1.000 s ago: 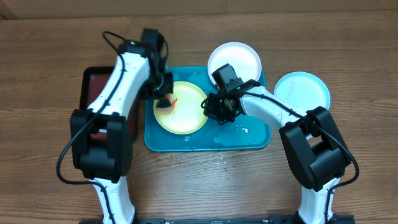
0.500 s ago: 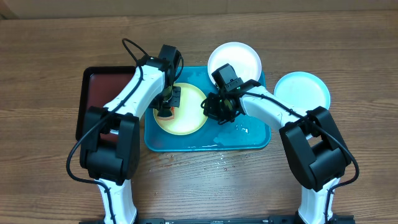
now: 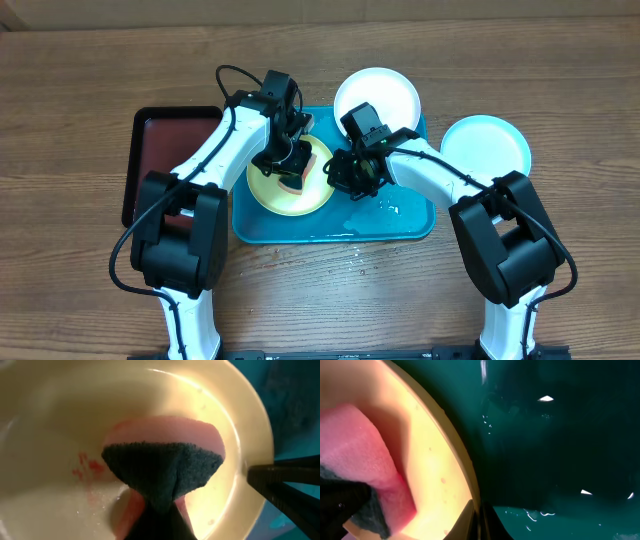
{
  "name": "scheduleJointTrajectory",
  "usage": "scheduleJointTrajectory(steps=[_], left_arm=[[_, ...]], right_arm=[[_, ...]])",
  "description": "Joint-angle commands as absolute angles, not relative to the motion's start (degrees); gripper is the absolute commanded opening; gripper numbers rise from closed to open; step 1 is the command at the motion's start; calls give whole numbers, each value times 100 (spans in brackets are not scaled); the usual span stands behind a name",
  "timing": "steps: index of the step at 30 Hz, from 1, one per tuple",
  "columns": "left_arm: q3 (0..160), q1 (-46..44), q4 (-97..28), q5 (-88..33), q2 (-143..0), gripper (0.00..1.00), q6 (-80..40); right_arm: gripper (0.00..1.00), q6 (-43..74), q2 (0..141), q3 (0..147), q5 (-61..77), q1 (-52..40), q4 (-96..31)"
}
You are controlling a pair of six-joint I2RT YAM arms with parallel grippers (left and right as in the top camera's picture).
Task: Clean dirty plates on tray and stack at the side
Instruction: 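Scrub the yellow plate with the sponge in the left gripper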
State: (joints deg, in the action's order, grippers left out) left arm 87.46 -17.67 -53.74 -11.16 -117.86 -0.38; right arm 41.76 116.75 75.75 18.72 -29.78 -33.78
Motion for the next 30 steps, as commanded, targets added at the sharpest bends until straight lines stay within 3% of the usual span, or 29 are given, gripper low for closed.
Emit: scheduleJointTrajectory(steps=[1,7,12,16,23,30], left_arm=[[8678,-1793,-5315,-60,-11699,4,-541],[8678,-1793,-5264,1699,-11699,4,-1256],[8678,-1793,-5286,2139,-11699,4,-1437],[8678,-1835,-5457,1634,-11699,4,-1118],[8678,-1938,-5857,-1103,-11699,4,860],[8678,-1938,-5033,-917,-11699,4,858]], right_arm=[[4,4178,11843,7599,1662,-2989,-3398],[4,4178,11843,7599,1660,-2989,-3398],[4,4178,11843,7599,1662,-2989,-3406],[4,4178,11843,7599,1660,-2989,-3409],[4,4178,11843,7599,1662,-2989,-3404],[4,4178,11843,7599,1662,-2989,-3411]])
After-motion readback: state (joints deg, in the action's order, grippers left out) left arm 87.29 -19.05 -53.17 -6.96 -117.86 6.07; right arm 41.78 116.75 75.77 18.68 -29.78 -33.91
